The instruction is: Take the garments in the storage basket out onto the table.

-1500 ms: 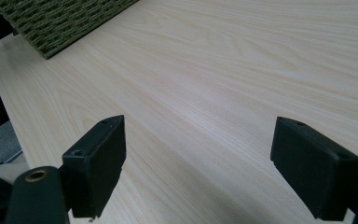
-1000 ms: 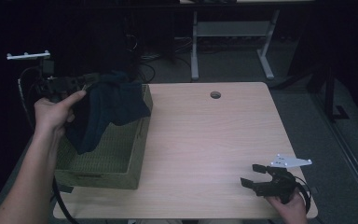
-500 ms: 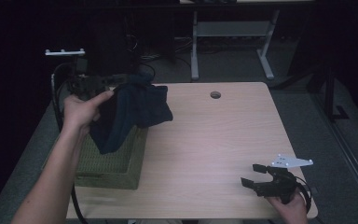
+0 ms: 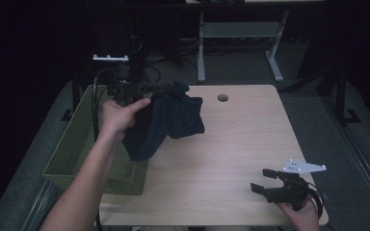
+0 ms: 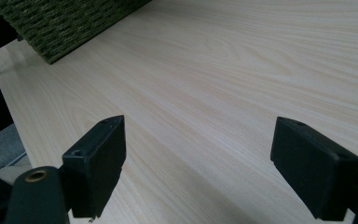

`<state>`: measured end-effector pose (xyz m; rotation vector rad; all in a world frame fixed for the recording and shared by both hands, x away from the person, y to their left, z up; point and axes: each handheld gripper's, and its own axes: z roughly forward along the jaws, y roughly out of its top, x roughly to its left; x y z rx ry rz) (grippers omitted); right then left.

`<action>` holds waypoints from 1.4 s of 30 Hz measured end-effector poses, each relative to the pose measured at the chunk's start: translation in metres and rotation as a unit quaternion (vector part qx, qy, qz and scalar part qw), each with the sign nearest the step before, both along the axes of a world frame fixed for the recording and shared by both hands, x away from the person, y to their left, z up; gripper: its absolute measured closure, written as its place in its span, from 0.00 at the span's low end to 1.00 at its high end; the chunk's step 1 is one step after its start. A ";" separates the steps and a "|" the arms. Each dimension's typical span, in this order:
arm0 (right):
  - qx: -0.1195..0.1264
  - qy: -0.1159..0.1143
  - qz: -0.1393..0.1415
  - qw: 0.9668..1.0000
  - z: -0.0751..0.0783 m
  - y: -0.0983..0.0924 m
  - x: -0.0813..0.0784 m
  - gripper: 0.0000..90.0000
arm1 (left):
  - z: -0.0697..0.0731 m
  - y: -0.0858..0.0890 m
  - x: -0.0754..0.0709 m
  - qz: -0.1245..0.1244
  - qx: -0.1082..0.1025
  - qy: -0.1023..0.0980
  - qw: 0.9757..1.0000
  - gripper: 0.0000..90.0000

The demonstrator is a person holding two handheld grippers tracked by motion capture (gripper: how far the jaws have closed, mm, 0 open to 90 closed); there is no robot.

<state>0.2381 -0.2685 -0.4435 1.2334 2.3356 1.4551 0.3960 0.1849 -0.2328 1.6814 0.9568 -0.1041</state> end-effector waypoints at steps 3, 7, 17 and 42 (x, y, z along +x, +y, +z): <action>0.003 -0.001 -0.001 1.000 0.000 -0.001 0.000 0.20 | -0.004 -0.013 0.001 -0.008 0.000 0.003 1.000 1.00; 0.004 -0.004 -0.001 1.000 0.001 -0.003 0.000 0.20 | -0.012 -0.033 0.004 -0.020 0.003 0.011 1.000 1.00; 0.010 -0.005 -0.005 1.000 0.002 -0.009 -0.001 0.20 | -0.046 -0.074 0.011 -0.037 0.012 0.041 0.998 1.00; 0.004 0.002 0.005 1.000 0.000 -0.002 -0.001 0.20 | -0.155 -0.103 0.008 -0.039 0.044 0.126 0.990 0.99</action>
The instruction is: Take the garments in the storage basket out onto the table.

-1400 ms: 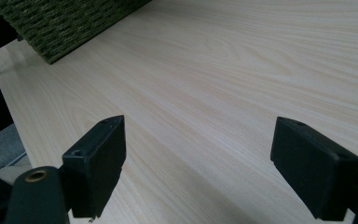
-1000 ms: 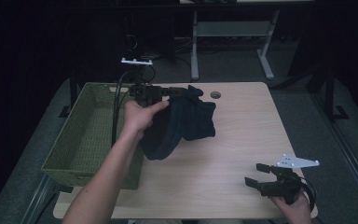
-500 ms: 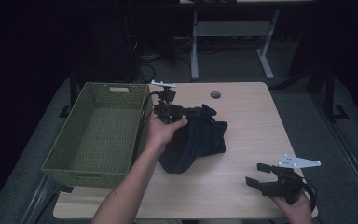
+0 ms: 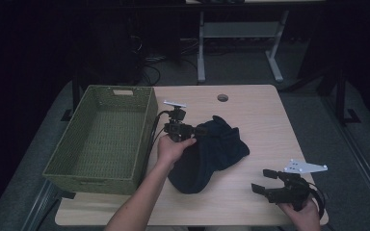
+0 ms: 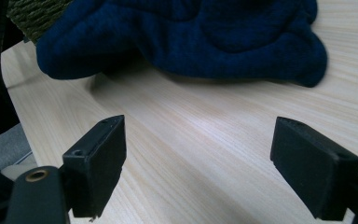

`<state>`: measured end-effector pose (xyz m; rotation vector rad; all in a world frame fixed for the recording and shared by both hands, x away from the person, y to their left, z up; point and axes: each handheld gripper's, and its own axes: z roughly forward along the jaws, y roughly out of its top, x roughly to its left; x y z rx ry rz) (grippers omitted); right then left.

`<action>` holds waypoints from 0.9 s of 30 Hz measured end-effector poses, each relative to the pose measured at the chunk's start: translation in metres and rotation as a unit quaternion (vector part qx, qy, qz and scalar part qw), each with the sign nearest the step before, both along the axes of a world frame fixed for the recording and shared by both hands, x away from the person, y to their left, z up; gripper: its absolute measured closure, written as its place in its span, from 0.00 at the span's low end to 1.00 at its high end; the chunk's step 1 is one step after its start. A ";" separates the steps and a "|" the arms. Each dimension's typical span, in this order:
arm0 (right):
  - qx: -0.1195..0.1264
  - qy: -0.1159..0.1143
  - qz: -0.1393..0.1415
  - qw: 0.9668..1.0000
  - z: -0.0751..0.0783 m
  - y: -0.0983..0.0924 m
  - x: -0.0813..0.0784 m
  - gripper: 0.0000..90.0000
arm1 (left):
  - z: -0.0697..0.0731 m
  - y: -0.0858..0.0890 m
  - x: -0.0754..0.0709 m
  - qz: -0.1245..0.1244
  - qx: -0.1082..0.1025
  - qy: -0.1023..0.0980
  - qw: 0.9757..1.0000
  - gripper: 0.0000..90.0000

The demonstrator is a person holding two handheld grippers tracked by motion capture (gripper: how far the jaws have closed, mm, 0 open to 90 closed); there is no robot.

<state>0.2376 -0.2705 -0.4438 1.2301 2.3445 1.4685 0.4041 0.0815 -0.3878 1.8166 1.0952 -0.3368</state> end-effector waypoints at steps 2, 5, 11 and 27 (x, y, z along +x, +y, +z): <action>-0.002 0.000 0.003 1.000 -0.001 0.001 0.000 0.20 | -0.004 0.000 -0.001 0.000 0.002 0.003 1.000 0.99; -0.004 0.002 0.009 1.000 -0.001 0.004 0.001 0.23 | -0.016 -0.001 -0.003 -0.003 0.002 0.015 1.000 0.98; -0.007 0.008 0.025 1.000 -0.003 0.008 0.001 0.28 | -0.037 0.000 -0.006 -0.003 0.017 0.031 0.999 0.98; -0.007 0.028 0.058 0.998 -0.006 0.020 0.003 0.43 | -0.063 -0.001 -0.010 -0.005 0.042 0.047 0.998 0.92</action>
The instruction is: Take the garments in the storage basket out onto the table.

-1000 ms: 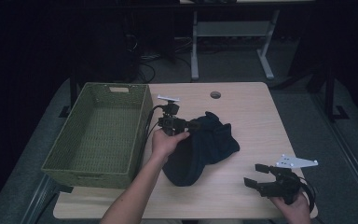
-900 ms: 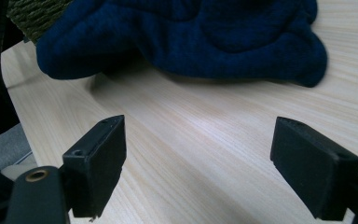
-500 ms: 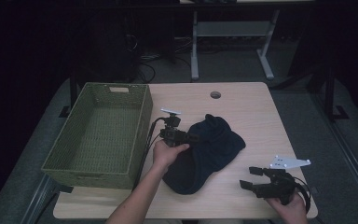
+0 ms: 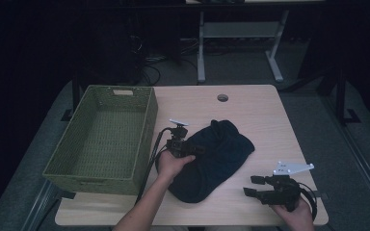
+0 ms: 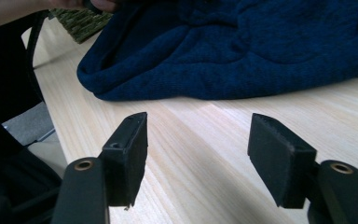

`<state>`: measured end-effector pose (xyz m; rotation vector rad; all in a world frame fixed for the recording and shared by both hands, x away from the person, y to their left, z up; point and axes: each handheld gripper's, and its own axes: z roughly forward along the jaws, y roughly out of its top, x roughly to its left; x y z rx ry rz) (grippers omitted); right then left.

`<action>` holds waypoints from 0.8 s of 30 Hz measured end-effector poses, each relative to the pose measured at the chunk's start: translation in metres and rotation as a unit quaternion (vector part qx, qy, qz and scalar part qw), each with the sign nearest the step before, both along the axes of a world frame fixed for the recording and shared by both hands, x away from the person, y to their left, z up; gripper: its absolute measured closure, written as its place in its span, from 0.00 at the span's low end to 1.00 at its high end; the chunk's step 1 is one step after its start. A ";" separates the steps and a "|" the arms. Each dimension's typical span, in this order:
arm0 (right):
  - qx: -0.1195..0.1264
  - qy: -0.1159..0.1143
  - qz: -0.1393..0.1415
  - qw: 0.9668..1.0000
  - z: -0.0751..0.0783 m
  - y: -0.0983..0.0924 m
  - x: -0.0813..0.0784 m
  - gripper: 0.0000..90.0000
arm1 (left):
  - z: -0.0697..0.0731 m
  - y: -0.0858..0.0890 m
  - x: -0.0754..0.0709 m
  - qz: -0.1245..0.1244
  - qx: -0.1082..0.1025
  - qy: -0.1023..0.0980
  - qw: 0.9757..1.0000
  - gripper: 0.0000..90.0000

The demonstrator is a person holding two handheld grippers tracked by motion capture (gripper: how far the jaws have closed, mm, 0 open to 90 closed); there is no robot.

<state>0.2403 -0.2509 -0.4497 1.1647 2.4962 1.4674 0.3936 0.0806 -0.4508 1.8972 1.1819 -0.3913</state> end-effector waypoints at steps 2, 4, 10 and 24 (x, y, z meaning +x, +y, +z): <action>0.003 0.003 0.003 1.000 0.000 0.002 0.001 0.45 | 0.000 0.001 -0.001 0.003 0.000 -0.002 1.000 0.92; 0.008 0.007 0.010 1.000 0.001 0.005 0.002 0.49 | 0.000 0.003 -0.001 0.004 -0.001 -0.003 1.000 0.92; 0.010 0.010 0.032 0.999 0.003 0.019 0.006 0.65 | 0.006 0.008 -0.003 0.008 -0.005 -0.010 1.000 0.90; 0.018 0.045 0.090 0.995 -0.003 0.091 0.026 0.90 | 0.023 0.016 -0.005 0.011 -0.018 -0.025 0.999 0.88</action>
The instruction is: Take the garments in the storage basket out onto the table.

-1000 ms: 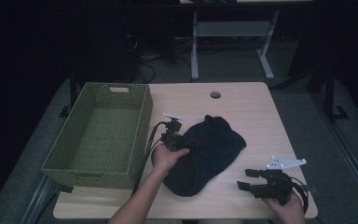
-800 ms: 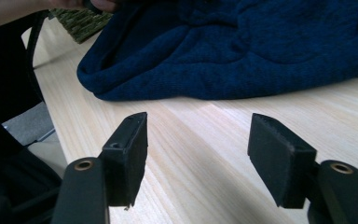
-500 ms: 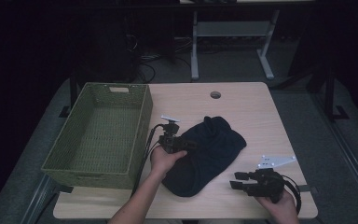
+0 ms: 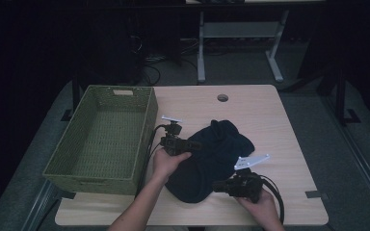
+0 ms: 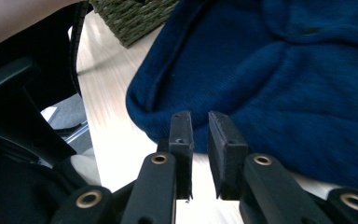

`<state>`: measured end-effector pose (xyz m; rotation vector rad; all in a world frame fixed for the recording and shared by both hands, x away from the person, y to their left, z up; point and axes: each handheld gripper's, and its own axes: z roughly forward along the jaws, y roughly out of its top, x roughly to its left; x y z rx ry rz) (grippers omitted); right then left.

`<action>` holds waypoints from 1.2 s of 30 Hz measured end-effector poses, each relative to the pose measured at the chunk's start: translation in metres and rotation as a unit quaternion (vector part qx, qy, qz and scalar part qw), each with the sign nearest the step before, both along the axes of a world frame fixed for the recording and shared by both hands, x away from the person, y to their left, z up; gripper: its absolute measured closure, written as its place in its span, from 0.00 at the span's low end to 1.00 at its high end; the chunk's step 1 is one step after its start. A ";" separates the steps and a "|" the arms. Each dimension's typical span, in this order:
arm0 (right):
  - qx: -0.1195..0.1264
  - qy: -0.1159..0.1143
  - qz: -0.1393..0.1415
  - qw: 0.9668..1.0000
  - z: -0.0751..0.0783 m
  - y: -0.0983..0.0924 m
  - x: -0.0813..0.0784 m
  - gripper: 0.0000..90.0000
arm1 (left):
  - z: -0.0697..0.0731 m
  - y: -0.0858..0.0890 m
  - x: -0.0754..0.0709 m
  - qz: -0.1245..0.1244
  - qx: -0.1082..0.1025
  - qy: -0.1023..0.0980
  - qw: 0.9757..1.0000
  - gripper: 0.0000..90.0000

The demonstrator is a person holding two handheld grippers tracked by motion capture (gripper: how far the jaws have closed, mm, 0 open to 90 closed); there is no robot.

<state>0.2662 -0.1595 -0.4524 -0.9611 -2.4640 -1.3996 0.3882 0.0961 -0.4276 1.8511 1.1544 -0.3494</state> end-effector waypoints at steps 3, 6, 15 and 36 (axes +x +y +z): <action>0.002 0.009 0.009 1.000 -0.003 0.013 0.003 0.93 | 0.001 0.000 0.000 -0.001 -0.002 -0.001 1.000 0.88; 0.003 0.017 0.018 1.000 -0.005 0.026 0.005 0.98 | 0.001 -0.001 -0.001 0.000 -0.005 0.000 1.000 0.88; -0.041 0.036 0.034 0.998 -0.017 0.050 0.010 1.00 | 0.000 -0.001 0.000 -0.004 0.001 0.001 1.000 0.87; -0.068 0.058 0.030 0.996 -0.018 -0.016 -0.004 1.00 | -0.010 -0.012 -0.005 -0.020 0.017 0.010 1.000 0.84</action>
